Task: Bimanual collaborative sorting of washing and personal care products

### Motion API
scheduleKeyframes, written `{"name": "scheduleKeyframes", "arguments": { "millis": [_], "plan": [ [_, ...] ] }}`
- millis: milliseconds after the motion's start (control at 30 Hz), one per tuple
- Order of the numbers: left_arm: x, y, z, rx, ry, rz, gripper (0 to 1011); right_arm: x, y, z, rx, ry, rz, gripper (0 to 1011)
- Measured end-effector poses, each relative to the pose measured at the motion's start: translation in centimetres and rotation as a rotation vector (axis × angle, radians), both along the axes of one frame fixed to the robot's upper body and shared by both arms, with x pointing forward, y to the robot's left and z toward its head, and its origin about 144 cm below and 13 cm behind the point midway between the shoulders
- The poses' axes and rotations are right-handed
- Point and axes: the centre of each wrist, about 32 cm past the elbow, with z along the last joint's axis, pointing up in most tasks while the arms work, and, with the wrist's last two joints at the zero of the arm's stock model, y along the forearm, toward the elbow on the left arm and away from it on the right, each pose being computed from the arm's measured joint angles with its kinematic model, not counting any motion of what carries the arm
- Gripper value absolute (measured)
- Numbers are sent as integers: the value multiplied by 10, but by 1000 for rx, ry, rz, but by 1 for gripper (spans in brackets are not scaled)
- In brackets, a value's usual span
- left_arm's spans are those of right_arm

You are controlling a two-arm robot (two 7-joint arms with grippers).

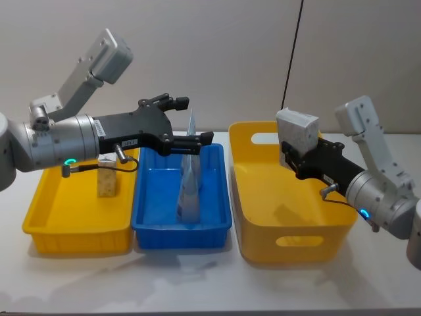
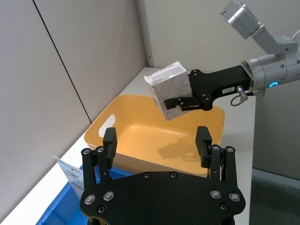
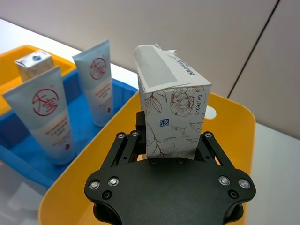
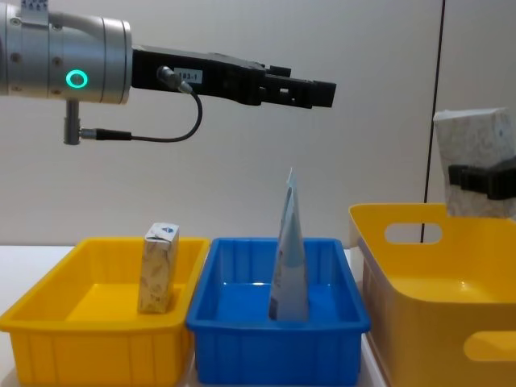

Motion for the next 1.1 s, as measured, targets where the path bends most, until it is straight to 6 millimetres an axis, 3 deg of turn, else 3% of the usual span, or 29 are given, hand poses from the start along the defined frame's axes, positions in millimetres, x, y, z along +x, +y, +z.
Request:
{"name": "scheduleKeyframes", "arguments": {
  "millis": [867,1100],
  "plan": [
    [0,0,0,0,1,2,1002,-4,19,-11,-61,49,-90,359],
    [0,0,0,0,1,2,1002,-5,21,-12,-67,51,-96,570]
  ]
}}
